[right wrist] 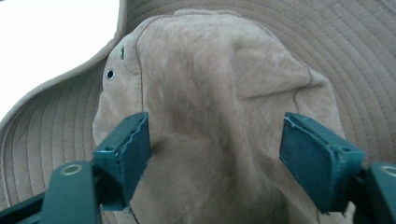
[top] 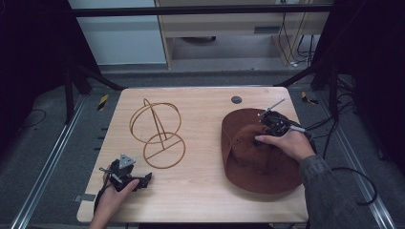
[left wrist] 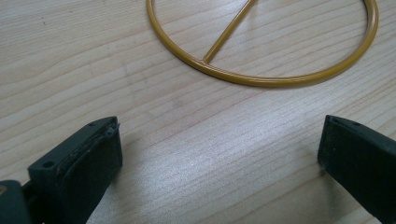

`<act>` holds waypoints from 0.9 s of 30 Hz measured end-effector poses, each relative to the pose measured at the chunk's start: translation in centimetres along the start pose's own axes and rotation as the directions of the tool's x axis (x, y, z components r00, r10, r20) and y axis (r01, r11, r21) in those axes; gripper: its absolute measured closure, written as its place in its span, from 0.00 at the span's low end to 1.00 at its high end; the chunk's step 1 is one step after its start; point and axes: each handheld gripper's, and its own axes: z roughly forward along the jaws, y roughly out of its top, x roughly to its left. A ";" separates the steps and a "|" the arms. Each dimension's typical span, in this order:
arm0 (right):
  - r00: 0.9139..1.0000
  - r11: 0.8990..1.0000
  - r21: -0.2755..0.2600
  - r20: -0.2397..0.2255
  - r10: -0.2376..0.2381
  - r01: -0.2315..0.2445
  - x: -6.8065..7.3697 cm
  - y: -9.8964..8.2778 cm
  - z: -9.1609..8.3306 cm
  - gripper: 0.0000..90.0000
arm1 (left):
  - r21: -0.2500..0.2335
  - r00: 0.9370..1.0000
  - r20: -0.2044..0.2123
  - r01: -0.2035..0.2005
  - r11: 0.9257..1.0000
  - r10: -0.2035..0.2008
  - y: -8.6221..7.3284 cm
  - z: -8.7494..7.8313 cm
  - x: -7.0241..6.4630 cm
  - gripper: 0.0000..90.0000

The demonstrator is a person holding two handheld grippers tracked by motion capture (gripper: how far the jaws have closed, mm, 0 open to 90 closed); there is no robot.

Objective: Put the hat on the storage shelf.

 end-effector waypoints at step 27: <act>1.000 0.999 0.017 -0.013 -0.027 0.028 0.0 -0.4 -0.1 0.95 | 0.003 1.000 0.004 -0.002 1.000 0.002 0.0 0.0 -0.1 0.00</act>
